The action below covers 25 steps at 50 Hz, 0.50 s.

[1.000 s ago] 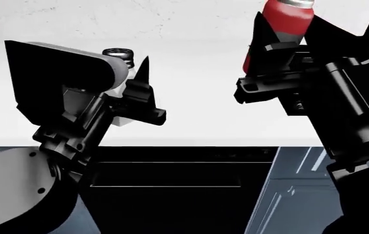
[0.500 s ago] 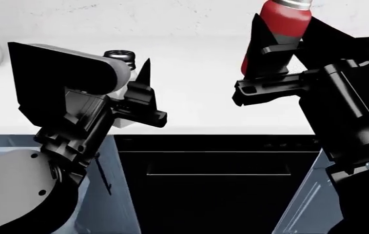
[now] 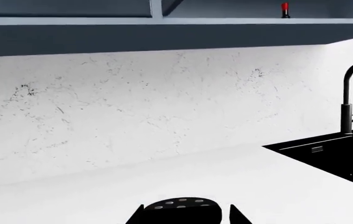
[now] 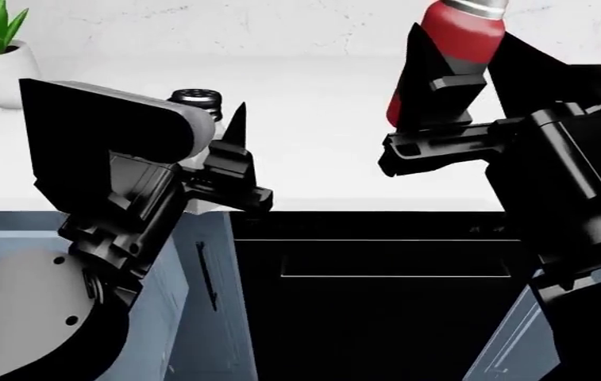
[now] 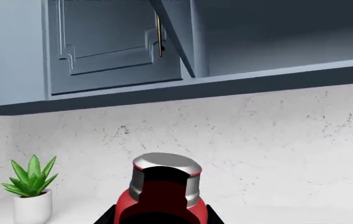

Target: Pick and place the shaker into the drawer. Then close the cabinet.

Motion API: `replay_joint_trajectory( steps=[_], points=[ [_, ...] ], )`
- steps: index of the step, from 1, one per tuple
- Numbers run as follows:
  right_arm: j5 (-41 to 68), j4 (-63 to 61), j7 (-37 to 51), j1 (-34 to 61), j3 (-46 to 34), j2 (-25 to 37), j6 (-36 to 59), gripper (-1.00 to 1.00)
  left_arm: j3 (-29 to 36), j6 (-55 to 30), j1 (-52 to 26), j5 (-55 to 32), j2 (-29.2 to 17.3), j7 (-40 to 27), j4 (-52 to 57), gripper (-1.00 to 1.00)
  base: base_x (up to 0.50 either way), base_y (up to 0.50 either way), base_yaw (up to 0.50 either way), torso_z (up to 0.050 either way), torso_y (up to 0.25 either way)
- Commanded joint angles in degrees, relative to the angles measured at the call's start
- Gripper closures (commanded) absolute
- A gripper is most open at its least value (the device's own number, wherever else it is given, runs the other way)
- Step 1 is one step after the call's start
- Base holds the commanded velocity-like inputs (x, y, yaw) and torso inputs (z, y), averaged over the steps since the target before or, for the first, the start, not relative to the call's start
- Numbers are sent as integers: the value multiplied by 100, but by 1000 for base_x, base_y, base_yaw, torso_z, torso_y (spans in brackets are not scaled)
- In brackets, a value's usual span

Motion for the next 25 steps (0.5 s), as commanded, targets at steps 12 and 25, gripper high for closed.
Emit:
replay_joint_trajectory(
  steps=[12,25],
  points=[
    [-153,-82,-191,-132,-36,34,-145,100,72,148,66,-1,-41,-16,-1,100,0,0,0,0,1],
    [-201,-108,-269,-145,-150,60,-184,100,151,199,70,24,-58,4,-21,100,0,0,0,0,0]
  ],
)
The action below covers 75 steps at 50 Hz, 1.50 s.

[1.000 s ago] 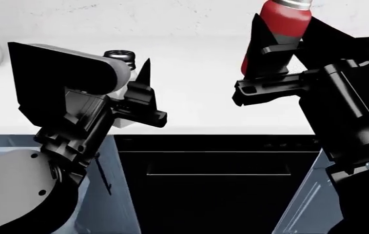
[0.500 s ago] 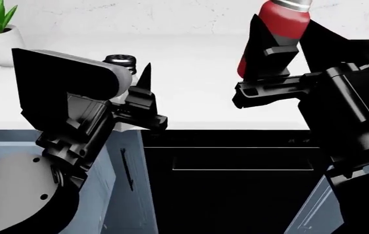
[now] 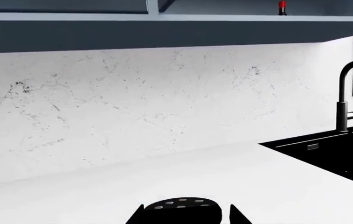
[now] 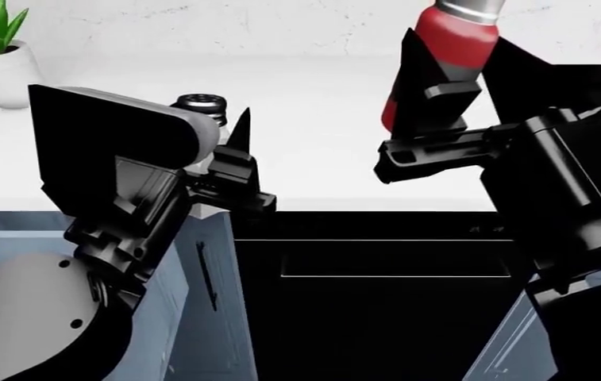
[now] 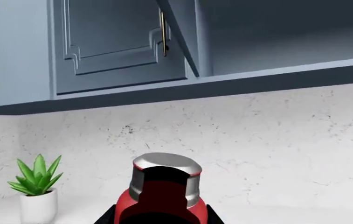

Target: Pick and place the shaker into the drawer. Then close the cabinet.

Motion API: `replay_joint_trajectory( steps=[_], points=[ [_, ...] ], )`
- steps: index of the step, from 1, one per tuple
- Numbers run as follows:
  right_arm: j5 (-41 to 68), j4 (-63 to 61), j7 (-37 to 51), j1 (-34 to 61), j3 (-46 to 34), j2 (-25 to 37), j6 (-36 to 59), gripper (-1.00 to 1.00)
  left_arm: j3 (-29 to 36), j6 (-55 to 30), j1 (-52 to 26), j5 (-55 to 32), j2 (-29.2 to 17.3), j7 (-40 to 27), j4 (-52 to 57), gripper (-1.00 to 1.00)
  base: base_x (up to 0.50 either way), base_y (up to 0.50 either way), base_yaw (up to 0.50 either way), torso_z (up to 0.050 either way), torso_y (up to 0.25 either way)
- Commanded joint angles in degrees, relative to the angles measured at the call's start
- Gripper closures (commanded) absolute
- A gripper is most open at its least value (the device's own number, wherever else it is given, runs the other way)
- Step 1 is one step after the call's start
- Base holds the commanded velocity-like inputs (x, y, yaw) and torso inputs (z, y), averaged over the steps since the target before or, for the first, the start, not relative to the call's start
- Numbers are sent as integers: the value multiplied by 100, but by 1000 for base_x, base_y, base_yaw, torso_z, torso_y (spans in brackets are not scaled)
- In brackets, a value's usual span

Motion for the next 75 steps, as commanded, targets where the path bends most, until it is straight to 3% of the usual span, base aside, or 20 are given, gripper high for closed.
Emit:
replay_joint_trajectory(
  steps=[1,55,75],
  points=[
    [-83,-33,-98,-26,-74,16,-21,100,41,78,11,10,-17,-18,-12,100,0,0,0,0,0],
    [-231,-95,-219,-190,-336,196,-250,100,247,321,87,83,-119,35,-63,100,-498,-3,0,0,0],
    [-528,-183,-439,-330,-432,247,-310,100,332,407,130,138,-143,37,-75,100,-200,461,0,0,0]
  ],
)
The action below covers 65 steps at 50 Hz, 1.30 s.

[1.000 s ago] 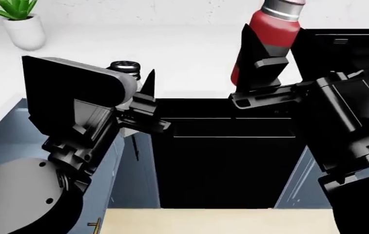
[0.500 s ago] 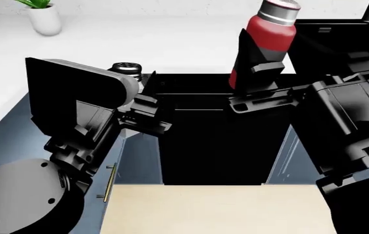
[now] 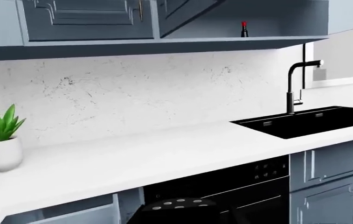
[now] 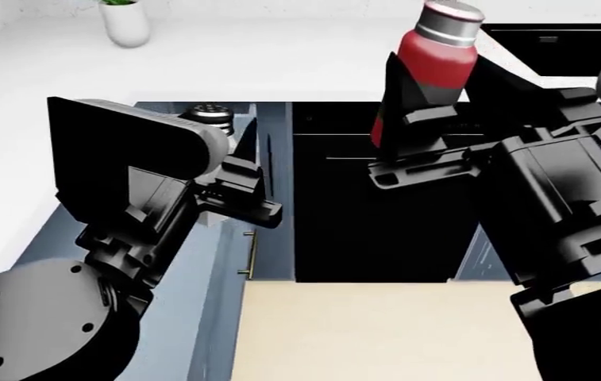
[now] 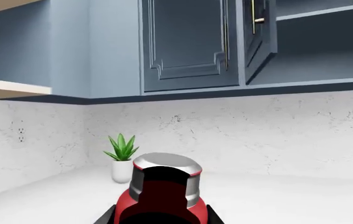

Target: Pick and place the shaker into the drawer. Then close the cabinet.

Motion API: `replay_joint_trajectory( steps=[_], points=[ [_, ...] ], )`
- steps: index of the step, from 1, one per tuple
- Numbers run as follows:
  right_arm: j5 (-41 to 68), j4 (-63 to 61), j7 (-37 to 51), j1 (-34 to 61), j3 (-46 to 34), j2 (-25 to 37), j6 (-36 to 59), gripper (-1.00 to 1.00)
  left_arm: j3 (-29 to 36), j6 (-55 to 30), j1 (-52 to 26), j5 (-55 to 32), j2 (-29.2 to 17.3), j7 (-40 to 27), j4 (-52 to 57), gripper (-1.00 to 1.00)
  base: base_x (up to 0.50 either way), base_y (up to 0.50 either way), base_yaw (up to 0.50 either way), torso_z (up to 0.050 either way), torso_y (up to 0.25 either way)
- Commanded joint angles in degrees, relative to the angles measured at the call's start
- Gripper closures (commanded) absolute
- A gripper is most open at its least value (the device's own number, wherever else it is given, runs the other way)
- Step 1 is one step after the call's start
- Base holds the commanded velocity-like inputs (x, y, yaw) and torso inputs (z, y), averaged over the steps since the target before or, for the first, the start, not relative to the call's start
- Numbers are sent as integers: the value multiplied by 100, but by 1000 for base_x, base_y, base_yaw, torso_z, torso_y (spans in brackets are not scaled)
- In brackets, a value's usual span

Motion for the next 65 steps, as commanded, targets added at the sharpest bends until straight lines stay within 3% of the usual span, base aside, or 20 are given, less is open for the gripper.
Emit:
replay_joint_trajectory(
  steps=[1,12,24,30,38,51,65],
  points=[
    [-157,-38,-130,-46,-42,36,-15,100,27,70,-9,27,-11,-31,-26,100,-1,500,0,0,0],
    [-250,-13,-179,-102,-108,51,-54,100,72,138,40,85,-41,14,-46,100,54,488,0,1,0],
    [-176,25,-131,-92,-135,108,-114,100,151,79,-117,199,-84,-9,-314,100,0,0,0,0,0],
    [-115,6,-65,-87,-190,168,-92,100,352,-160,-338,447,-289,202,-1254,100,0,0,0,0,0],
    [-137,-38,-109,-179,-155,218,-156,100,673,344,332,1238,-509,766,-2594,100,0,0,0,0,0],
    [-266,-56,-175,-298,-206,244,-204,100,974,344,3,1100,-199,1793,-4062,100,0,0,0,0,0],
    [-414,-63,-293,-373,-248,308,-255,100,1081,833,368,1330,71,2152,-5084,100,0,0,0,0,0]
  ],
)
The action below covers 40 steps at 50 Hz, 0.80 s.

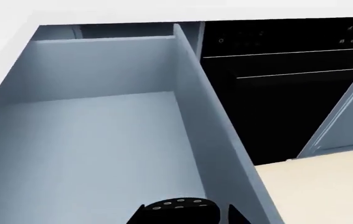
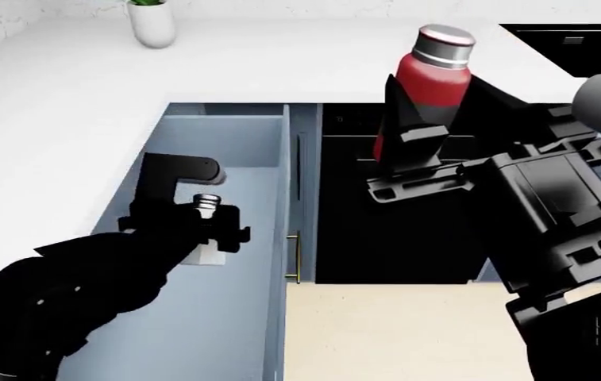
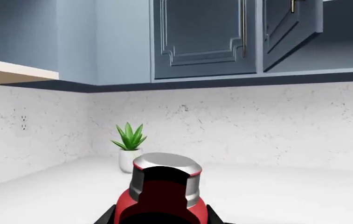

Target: Pick and place the shaker into the drawer. Then close the cabinet.

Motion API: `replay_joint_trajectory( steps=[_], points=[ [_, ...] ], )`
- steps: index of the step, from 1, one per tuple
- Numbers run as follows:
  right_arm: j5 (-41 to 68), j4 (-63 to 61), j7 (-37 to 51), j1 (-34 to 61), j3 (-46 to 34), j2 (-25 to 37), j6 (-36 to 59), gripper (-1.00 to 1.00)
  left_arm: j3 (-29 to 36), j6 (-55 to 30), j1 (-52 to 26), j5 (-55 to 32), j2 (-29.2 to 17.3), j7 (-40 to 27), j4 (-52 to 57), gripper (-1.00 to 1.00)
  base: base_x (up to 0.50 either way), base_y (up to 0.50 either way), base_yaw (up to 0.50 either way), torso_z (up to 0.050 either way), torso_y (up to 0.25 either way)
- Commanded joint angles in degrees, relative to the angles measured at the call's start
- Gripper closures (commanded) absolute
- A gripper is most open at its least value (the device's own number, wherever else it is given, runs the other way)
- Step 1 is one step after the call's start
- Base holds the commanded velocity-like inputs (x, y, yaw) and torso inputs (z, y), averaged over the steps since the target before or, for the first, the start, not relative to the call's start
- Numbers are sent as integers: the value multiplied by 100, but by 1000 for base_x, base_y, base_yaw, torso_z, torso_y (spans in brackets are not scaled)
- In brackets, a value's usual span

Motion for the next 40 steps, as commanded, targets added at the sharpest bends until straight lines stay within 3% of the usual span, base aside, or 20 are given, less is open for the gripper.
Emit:
replay_joint_trajectory(
  steps=[1,10,19,20,31,40],
  points=[
    [-115,-17,-86,-31,-31,46,-13,100,121,372,249,178,176,362,-974,100,0,0,0,0,0],
    [-147,-30,-106,-46,-66,71,-49,100,418,652,495,522,320,655,-1895,100,0,0,0,0,0],
    [-178,-42,-174,-137,-58,93,-123,100,523,703,544,645,336,633,-2048,100,0,0,0,1,1],
    [-181,-44,-177,-145,-59,97,-129,100,524,698,538,650,333,615,-2048,-100,0,0,0,0,0],
    [-127,-60,-126,-149,-63,144,-184,100,508,472,346,705,106,186,-1444,-100,0,0,0,0,0],
    [-74,-42,-60,-87,-103,162,-212,100,277,-566,-1050,669,-472,-928,611,-100,0,0,0,0,0]
  ],
)
